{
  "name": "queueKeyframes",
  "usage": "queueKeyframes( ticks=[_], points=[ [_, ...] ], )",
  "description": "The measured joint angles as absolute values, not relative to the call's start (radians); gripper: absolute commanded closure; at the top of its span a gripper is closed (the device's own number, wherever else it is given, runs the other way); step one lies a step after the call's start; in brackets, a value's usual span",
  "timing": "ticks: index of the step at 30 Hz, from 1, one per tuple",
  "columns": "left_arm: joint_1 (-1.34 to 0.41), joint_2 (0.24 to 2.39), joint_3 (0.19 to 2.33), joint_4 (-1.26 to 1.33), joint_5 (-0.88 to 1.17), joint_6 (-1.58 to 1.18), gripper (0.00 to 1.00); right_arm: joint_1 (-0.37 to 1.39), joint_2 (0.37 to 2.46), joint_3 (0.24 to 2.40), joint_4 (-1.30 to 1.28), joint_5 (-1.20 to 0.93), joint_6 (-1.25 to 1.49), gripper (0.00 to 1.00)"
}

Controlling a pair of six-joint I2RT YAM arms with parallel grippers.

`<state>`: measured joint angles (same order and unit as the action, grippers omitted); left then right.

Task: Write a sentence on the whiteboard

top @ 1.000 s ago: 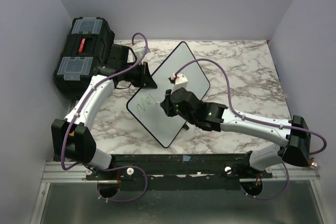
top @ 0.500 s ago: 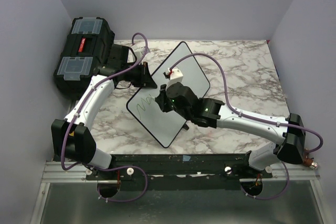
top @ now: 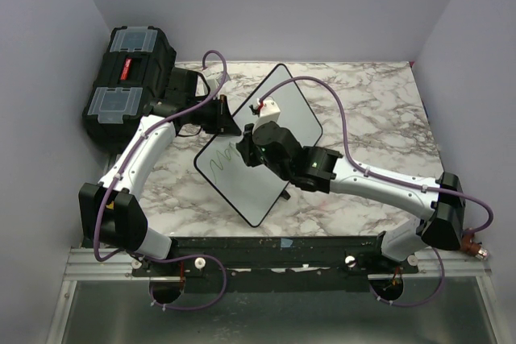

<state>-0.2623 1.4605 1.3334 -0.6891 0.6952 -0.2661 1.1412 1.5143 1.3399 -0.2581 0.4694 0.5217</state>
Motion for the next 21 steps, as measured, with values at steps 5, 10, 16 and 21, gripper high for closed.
queueKeyframes(
  ticks=[5, 10, 16, 21],
  points=[
    [-0.262, 1.46, 1.333, -0.689, 0.695, -0.266, 1.0, 1.138, 1.519, 1.348, -0.261, 0.481, 0.522, 0.99],
    [-0.262, 1.46, 1.333, -0.689, 0.695, -0.266, 1.0, 1.135, 1.525, 1.361, -0.266, 0.49, 0.522, 0.99],
    [-0.264, 1.46, 1.333, -0.689, 0.696, -0.266, 1.0, 1.132, 1.52, 1.361, -0.267, 0.49, 0.497, 0.99],
    [-0.269, 1.457, 1.333, -0.686, 0.695, -0.266, 1.0, 1.13, 1.489, 1.336, -0.266, 0.49, 0.488, 0.99]
  ],
)
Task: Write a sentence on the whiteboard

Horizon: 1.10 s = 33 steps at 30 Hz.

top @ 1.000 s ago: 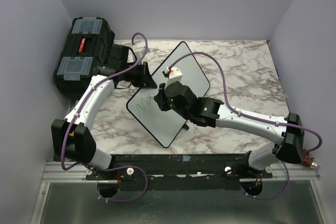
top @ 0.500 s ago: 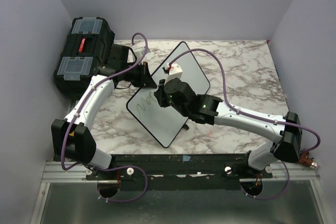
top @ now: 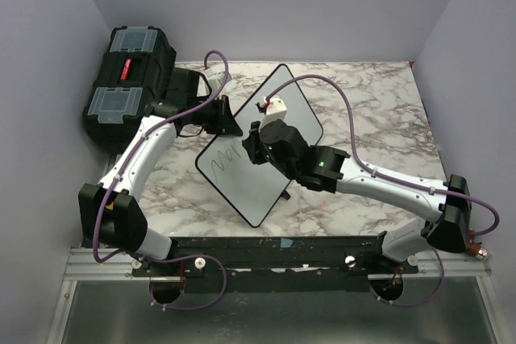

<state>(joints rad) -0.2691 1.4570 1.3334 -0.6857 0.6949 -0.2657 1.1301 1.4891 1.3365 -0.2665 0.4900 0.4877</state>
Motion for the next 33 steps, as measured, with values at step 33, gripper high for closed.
queueKeyframes(
  ticks=[33],
  points=[
    [-0.318, 1.478, 1.415, -0.75, 0.64, -0.233, 1.0, 1.102, 1.332, 1.153, -0.199, 0.395, 0.489, 0.99]
  ],
)
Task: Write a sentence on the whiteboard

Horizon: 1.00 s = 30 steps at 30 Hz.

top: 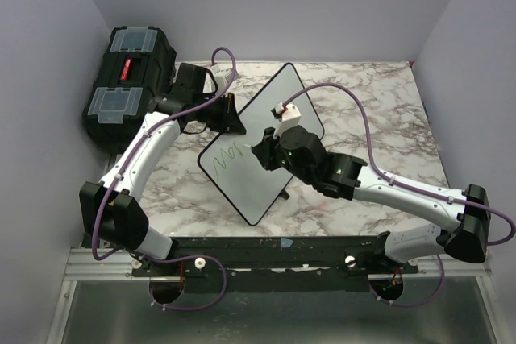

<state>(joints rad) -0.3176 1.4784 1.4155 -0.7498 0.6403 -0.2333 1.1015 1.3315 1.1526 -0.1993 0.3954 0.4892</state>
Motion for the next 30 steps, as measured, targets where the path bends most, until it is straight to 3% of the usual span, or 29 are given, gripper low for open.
queueKeyframes(
  ticks=[30],
  points=[
    [-0.323, 1.478, 1.41, -0.742, 0.647, -0.228, 1.0, 1.04, 1.409, 1.222, -0.181, 0.366, 0.456, 0.99]
  ],
)
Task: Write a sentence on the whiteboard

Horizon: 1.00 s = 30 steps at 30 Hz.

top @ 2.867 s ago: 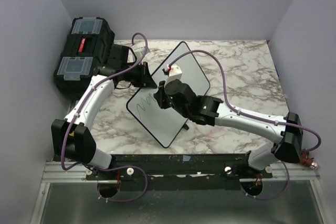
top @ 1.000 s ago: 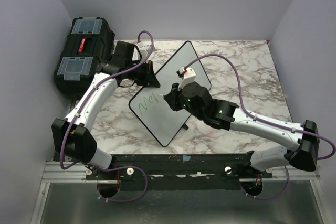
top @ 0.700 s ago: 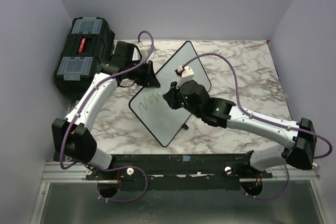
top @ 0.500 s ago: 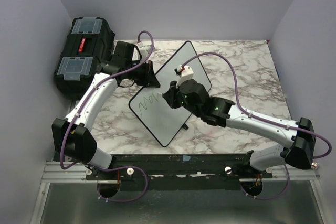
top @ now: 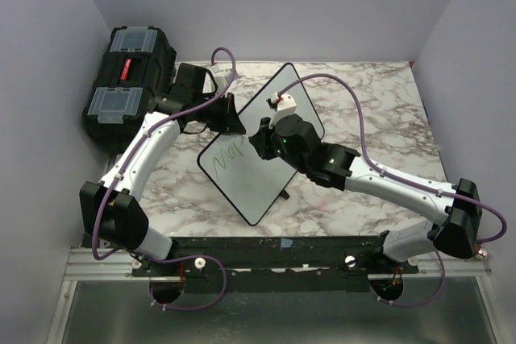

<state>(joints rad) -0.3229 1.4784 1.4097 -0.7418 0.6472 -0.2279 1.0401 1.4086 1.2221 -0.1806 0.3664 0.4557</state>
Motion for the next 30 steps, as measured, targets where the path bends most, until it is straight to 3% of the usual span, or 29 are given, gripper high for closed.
queueKeyframes(
  ticks=[30],
  points=[
    [-0.322, 1.478, 1.404, -0.738, 0.647, -0.228, 1.0, 1.033, 1.378, 1.15, -0.142, 0.242, 0.463, 0.99]
  ],
)
